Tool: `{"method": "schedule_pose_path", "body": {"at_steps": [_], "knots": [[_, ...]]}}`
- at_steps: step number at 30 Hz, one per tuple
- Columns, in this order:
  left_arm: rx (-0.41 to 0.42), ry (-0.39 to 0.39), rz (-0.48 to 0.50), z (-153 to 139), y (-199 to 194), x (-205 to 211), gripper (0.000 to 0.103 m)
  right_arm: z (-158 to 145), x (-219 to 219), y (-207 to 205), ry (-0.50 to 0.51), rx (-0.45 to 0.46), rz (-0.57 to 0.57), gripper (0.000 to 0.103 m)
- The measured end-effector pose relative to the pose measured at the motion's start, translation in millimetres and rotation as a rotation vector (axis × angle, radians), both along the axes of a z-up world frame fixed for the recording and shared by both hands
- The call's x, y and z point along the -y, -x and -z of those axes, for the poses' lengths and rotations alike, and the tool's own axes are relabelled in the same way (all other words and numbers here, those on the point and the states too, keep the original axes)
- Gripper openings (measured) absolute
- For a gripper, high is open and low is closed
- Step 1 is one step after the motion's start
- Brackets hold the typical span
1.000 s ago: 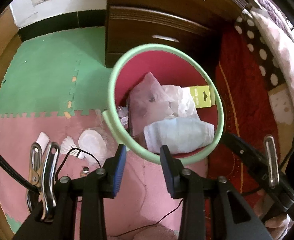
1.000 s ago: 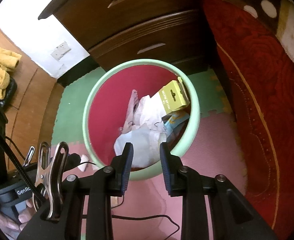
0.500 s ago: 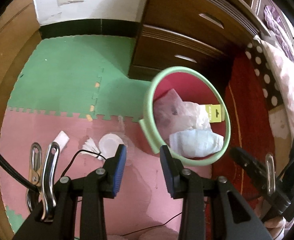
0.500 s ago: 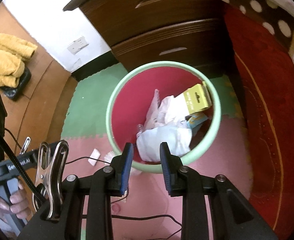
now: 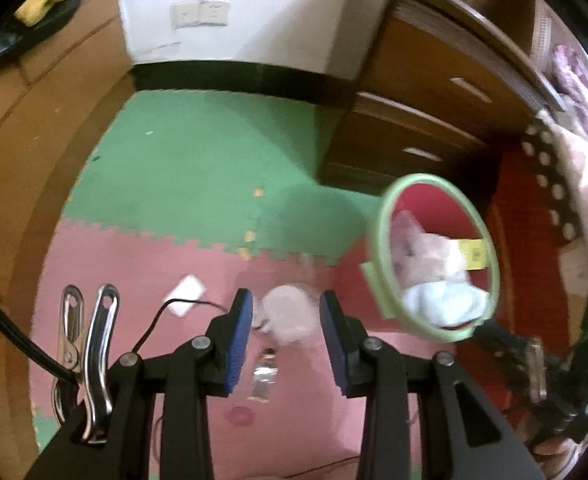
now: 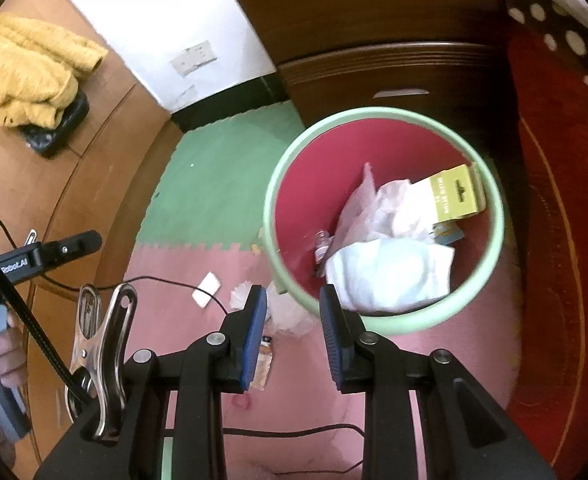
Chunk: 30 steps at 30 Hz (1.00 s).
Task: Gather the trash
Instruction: 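Move both open tools back down toward the hand-cream tube and pink ring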
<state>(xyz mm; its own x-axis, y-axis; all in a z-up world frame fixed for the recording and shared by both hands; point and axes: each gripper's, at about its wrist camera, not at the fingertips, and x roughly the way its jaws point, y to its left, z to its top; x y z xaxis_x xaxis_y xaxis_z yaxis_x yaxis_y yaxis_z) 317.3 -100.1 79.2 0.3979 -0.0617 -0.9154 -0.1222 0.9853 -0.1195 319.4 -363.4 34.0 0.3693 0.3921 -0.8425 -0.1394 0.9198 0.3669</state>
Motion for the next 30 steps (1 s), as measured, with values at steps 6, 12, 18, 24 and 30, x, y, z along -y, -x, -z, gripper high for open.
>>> {"method": "schedule_pose_path", "body": {"at_steps": [6, 12, 18, 24, 30], "knots": [[-0.027, -0.109, -0.106, 18, 18, -49, 0.036, 7, -17, 7, 0.012, -0.016, -0.043, 0.028], [-0.076, -0.153, -0.173, 49, 39, -82, 0.036, 22, -36, 16, 0.036, -0.051, -0.086, 0.028], [-0.137, -0.115, -0.205, 94, 59, -94, 0.036, 42, -56, 25, 0.075, -0.088, -0.143, 0.028], [-0.203, -0.058, -0.215, 140, 83, -95, 0.036, 67, -82, 35, 0.121, -0.117, -0.216, 0.028], [-0.265, -0.012, -0.228, 184, 101, -93, 0.036, 93, -102, 39, 0.156, -0.141, -0.266, 0.028]]}}
